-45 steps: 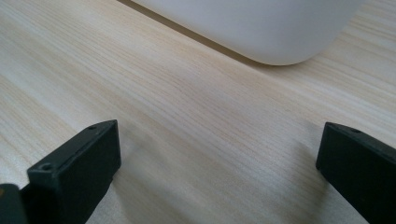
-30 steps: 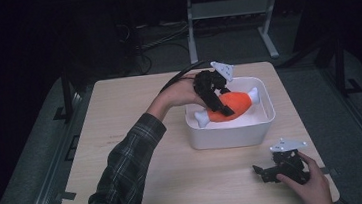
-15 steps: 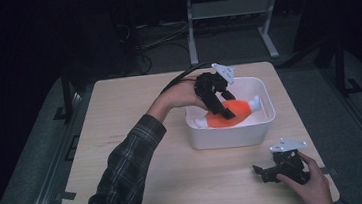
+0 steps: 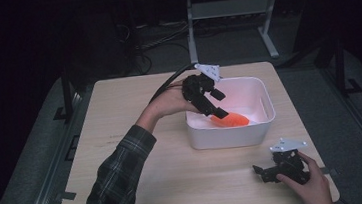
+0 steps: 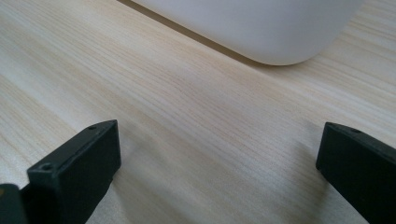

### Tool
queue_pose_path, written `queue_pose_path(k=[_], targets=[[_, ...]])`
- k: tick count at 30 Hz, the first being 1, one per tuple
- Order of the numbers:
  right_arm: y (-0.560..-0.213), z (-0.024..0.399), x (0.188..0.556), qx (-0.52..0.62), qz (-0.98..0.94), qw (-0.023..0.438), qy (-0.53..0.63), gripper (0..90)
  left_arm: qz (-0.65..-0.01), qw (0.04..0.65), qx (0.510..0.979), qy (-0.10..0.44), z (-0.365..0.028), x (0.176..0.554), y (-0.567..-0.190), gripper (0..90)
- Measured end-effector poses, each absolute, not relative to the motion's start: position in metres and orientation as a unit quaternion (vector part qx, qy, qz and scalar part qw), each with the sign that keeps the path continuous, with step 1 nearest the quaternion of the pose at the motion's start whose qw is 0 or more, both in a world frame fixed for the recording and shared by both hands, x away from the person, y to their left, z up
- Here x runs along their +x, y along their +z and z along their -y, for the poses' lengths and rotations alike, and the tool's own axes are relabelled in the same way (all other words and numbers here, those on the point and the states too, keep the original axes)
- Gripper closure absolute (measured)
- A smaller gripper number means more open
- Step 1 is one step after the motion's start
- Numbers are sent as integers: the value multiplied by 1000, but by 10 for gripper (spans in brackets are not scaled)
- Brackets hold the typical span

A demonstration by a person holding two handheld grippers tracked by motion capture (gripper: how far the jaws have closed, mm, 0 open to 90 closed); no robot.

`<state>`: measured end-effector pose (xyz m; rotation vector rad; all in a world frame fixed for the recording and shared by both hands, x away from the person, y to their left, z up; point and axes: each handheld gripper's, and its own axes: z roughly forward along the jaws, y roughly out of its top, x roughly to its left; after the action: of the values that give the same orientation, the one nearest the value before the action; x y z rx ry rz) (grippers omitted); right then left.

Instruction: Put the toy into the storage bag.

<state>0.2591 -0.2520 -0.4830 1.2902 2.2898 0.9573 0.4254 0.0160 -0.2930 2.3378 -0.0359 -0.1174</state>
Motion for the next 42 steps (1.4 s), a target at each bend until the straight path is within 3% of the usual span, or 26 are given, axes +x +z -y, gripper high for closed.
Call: queue_pose_path(k=[8,25,42], targets=[[-483,252,259,454,-807,171,337,0,-34,395,918,-12,-43,416,-296,192],[-483,252,259,454,-807,171,338,0,-121,411,901,67,-103,386,-297,171],[-483,252,259,454,-807,172,337,0,-189,418,884,91,-169,342,-347,172]])
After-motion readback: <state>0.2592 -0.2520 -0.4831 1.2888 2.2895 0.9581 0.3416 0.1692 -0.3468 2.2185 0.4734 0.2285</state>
